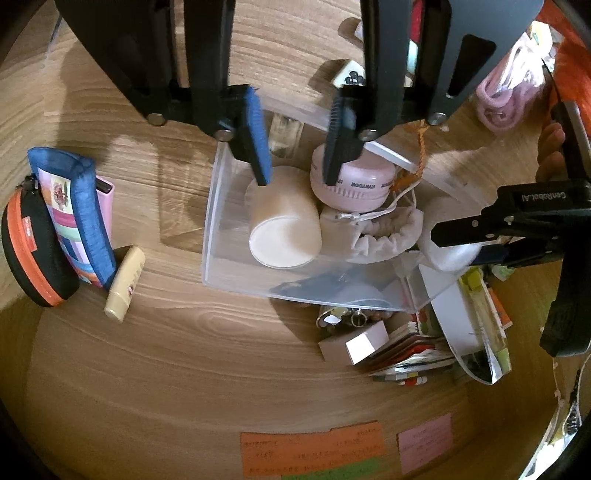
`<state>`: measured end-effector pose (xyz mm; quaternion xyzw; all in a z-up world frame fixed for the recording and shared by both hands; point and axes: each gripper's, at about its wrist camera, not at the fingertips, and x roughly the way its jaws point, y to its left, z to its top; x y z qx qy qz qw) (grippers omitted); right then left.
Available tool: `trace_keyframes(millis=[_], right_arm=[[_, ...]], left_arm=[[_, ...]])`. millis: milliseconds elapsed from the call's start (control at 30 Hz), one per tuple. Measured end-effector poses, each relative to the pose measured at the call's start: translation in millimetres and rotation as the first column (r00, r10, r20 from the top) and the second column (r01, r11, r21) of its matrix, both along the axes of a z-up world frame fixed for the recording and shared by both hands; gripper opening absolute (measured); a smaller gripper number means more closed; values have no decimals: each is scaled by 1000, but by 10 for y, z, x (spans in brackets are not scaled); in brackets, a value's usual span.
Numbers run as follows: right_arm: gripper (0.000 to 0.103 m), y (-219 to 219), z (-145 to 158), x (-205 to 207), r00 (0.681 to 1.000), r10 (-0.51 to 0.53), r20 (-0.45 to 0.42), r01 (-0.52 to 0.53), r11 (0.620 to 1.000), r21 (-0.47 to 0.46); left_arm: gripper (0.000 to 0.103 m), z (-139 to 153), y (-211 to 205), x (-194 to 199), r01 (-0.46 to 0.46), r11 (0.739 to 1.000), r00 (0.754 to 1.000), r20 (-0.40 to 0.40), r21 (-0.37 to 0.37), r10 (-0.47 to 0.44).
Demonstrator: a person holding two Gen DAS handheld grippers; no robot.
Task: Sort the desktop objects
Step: 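Drop the brush and white lid into the clear box, opening both grippers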
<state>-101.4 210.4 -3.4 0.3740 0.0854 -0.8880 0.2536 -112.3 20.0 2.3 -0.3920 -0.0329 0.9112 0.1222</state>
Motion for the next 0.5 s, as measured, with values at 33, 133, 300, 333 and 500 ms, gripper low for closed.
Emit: trace_keyframes(millis=[33,133,300,333,500], right_arm=[[40,9,7,16,1000,-3,0,3,1000,-3],[49,43,35,72,1000,-18,-13,18,1000,-7],[54,90,70,203,999,-25,-23,25,1000,-6],[56,97,73,234,999,-29,-28,29,1000,0],[58,151,71,405,999,-32,-35,32,999,1]], left_arm=[[71,21,-13,20,-2,1000,1000,-6,6,2],[76,80,-50,102,-9,1000,1000,-30,17,9],[96,162,-134,288,-63,998,995,-76,7,63],[96,172,-149,324,-72,997,994,-82,6,73],[96,205,-200,494,-100,995,992,-81,-17,98]])
